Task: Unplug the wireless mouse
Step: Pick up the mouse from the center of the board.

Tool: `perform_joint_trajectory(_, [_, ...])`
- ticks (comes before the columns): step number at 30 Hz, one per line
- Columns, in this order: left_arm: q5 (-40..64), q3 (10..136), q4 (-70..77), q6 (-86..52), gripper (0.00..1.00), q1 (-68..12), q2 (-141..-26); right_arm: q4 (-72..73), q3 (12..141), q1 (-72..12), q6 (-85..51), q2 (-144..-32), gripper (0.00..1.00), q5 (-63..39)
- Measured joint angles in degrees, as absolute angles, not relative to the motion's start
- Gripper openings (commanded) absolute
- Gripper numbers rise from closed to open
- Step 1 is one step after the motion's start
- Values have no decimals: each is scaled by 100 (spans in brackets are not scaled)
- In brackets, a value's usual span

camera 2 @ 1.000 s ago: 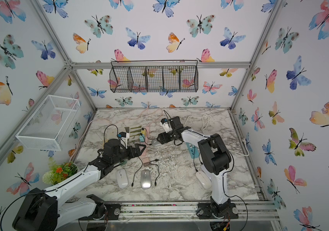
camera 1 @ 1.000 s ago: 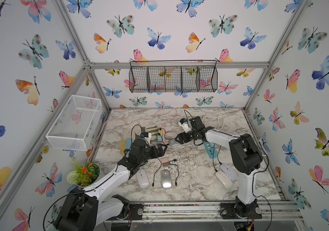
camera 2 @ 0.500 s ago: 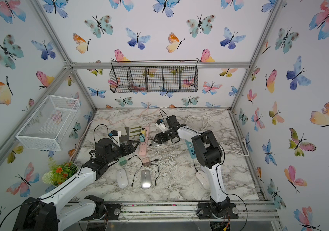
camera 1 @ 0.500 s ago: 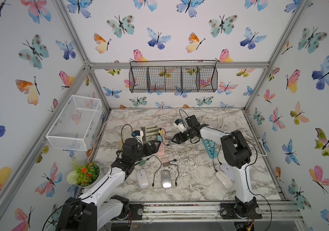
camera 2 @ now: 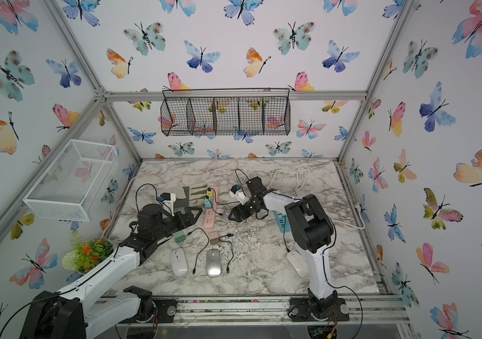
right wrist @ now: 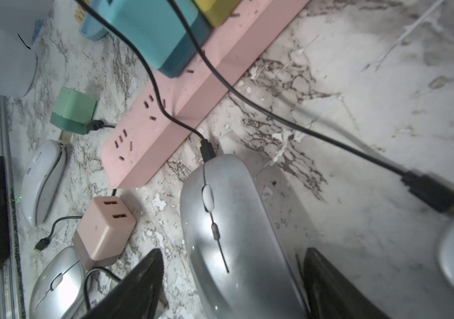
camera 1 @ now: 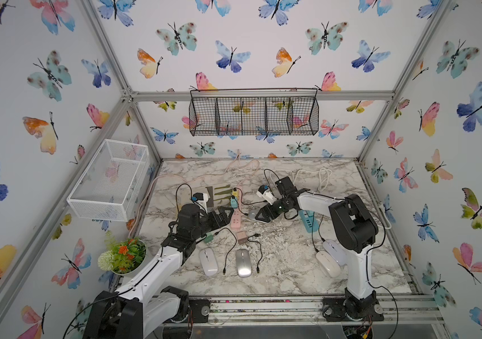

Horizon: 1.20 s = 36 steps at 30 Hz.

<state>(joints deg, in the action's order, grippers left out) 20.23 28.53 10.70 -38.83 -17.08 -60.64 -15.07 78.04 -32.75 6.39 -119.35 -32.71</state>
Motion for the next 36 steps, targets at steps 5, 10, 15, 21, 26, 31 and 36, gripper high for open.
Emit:
perform_joint_trajectory(5, [2674, 2552, 1544, -4274, 98, -937, -6093, -1509, 7804, -3612, 991, -11896, 78, -2644])
perform_joint_trajectory(10, [3210, 2364, 1721, -4525, 98, -217, -6134, -1562, 7804, -3913, 1380, -11852, 74, -1935])
perform_joint_trajectory(15, [3514, 2351, 1734, -4550, 98, 56, -6088, -1627, 7773, -4038, 1708, -11824, 70, -1525])
perform_joint_trajectory(21, [3638, 2331, 1734, -4550, 98, 80, -6062, -1645, 7771, -4086, 1920, -11821, 66, -1275])
perform_joint_trajectory(26, [3640, 2324, 1723, -4545, 98, 80, -6062, -1662, 7771, -4108, 2010, -11824, 59, -1140])
perform_joint_trajectory(31, [3627, 2344, 1527, -4471, 98, 80, -6014, -1662, 7771, -4108, 2018, -11821, 54, -1125])
perform_joint_trajectory(36, [3411, 2569, 1068, -4246, 98, -25, -5924, -1632, 7494, -4108, 1868, -11548, 51, -1216])
